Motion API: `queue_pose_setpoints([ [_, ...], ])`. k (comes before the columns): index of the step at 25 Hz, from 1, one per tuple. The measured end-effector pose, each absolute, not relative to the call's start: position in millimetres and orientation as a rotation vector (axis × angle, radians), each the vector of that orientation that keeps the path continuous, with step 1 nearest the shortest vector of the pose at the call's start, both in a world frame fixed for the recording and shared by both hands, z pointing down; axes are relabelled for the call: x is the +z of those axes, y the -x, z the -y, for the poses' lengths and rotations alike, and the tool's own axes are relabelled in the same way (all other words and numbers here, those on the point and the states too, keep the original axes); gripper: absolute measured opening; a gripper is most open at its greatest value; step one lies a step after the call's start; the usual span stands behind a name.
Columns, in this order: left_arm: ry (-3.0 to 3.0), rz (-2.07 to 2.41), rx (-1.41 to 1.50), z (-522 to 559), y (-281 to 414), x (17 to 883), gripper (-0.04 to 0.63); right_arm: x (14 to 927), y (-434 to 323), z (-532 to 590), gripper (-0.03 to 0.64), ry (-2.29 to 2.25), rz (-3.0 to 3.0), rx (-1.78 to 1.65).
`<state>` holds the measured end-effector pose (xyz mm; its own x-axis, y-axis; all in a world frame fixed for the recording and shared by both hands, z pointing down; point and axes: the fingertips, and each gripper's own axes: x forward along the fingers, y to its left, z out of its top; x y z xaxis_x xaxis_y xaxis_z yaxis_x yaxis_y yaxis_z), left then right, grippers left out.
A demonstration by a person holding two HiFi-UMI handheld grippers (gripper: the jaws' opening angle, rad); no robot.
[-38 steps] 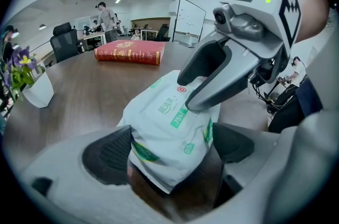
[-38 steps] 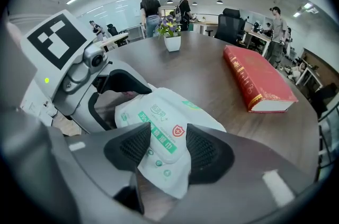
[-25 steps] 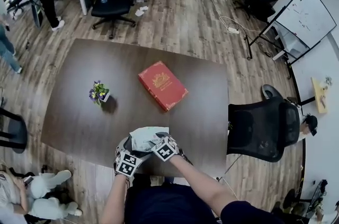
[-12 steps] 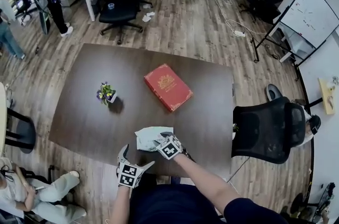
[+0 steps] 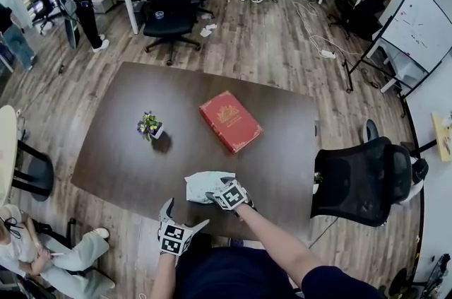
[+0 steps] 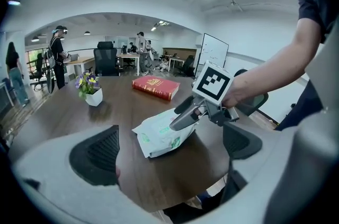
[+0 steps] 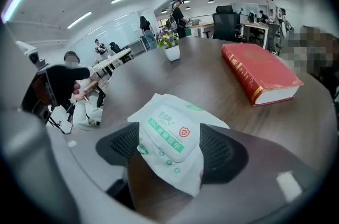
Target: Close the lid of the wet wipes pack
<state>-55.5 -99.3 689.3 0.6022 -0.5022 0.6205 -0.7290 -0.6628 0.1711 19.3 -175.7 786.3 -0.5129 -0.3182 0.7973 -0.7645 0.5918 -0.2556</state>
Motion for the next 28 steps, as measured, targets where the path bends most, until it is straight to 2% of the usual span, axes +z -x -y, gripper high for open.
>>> queue_pose_setpoints([
  [14,-2.46,1.0,0.754,103.0,42.1,669.2,0.6,699.2,-91.8,143.9,0.419,-1.004,2.233,0.756],
  [28,-2.435,1.03,0.685,91.1,45.6,661.9,0.6,624.0,-138.6,96.3,0.433,-1.17,2.389,0.784],
])
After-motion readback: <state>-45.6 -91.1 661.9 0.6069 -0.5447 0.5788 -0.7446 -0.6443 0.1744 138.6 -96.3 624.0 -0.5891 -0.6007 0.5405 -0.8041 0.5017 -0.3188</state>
